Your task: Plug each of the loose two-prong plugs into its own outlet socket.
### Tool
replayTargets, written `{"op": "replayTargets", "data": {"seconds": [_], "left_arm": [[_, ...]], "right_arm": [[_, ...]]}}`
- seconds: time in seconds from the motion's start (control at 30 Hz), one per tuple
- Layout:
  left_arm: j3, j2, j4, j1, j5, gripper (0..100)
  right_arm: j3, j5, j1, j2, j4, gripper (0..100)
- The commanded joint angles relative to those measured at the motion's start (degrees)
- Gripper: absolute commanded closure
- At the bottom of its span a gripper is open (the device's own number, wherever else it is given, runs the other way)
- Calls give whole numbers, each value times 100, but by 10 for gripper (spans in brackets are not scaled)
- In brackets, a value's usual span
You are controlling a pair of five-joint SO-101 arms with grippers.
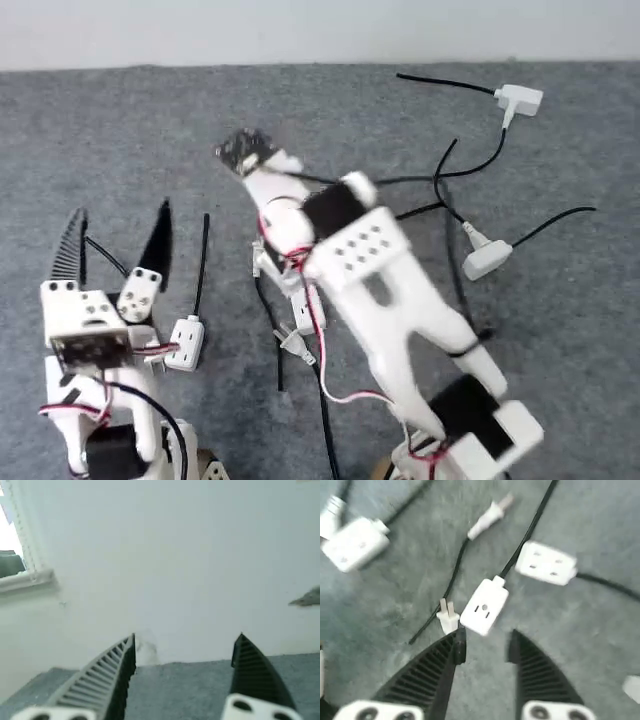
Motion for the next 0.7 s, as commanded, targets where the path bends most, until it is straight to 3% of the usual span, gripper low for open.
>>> {"op": "replayTargets", "data": {"seconds": [0.0,0.2,0.3,0.4,0.5,0.67], "left_arm": [[145,-26,79,-536,527,702],[84,-53,79,-967,800,702],[84,-53,79,-1002,818,702],[92,-53,79,-993,818,702],[92,-53,79,-993,818,702],[180,-62,53,-976,809,702]], "right_arm": [[703,-721,-251,268,-1455,853],[1002,-2251,-268,1112,-3512,845],[712,-2365,-435,1807,-4101,851],[97,-2418,-523,2607,-4119,860],[-686,-2875,-549,3319,-3653,855],[-1952,-2901,-576,4286,-2914,855]]}}
